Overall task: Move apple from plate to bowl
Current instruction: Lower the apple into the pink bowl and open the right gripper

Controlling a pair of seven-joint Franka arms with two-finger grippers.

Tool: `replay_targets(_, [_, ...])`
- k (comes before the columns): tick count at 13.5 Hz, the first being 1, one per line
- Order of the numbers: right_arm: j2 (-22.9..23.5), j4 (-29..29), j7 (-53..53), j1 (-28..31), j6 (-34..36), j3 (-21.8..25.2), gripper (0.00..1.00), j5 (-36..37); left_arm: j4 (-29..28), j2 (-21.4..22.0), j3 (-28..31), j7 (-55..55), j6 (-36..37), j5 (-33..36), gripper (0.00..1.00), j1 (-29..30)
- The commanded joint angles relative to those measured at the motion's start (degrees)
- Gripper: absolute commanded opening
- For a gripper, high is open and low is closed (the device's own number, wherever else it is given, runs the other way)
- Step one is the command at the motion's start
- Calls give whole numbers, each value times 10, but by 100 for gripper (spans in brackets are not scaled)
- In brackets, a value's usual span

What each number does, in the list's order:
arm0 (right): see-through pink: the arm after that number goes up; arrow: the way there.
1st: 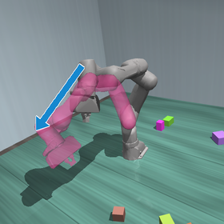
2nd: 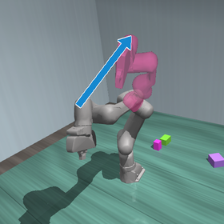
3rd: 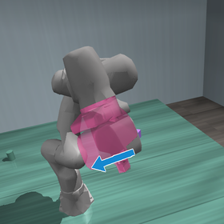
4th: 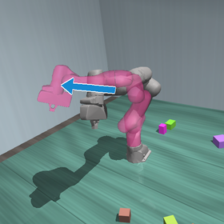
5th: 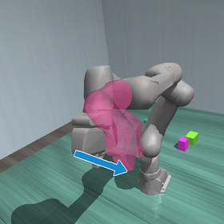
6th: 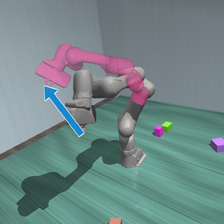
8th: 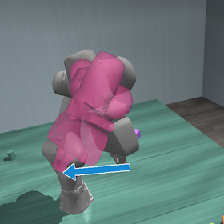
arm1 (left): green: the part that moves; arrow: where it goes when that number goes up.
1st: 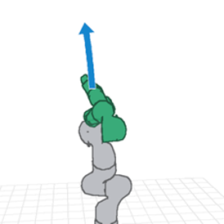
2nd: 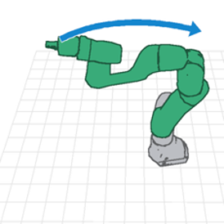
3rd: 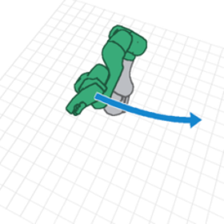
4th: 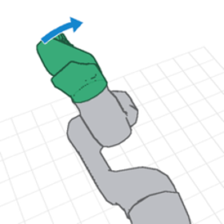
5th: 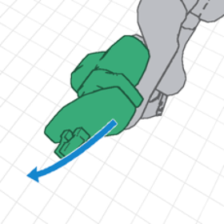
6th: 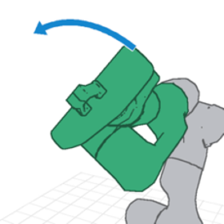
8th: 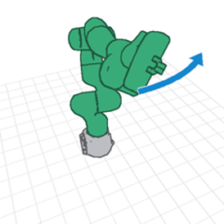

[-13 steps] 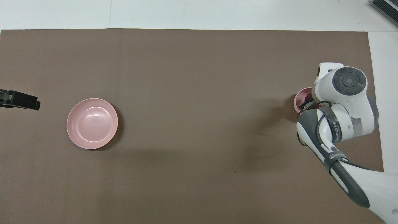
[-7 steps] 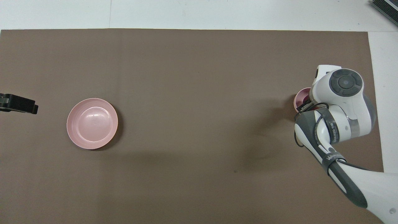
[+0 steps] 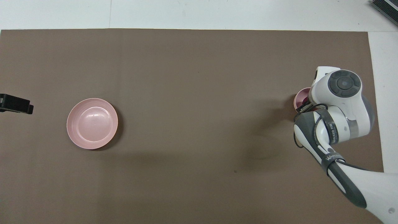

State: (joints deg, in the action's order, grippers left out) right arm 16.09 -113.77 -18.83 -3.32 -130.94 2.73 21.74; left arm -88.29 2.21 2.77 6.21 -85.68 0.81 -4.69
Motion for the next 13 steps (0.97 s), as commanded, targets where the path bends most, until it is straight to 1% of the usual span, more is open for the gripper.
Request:
replay_targets(1, [-4, -5, 12, 3, -2, -4, 78, 2, 0, 5, -3, 4, 10, 2, 100, 6])
replay_targets(2, [-4, -5, 12, 3, -2, -4, 82, 2, 0, 5, -3, 4, 10, 2, 100, 6])
replay_targets(3, [-4, -5, 12, 3, -2, -4, 93, 2, 1, 5, -3, 4, 10, 2, 100, 6])
replay_targets(4, [-4, -5, 12, 3, -2, -4, 100, 2, 1, 5, -3, 4, 10, 2, 100, 6])
replay_targets(10, [-4, -2, 12, 3, 2, -4, 100, 2, 1, 5, -3, 4, 10, 2, 100, 6])
replay_targets(11, [-6, 4, 12, 3, 19, -5, 100, 0, 0, 5, -3, 4, 10, 2, 100, 6])
replay_targets(13, [-17, 28, 12, 3, 60, -19, 100, -41, 0, 5, -3, 4, 10, 2, 100, 6])
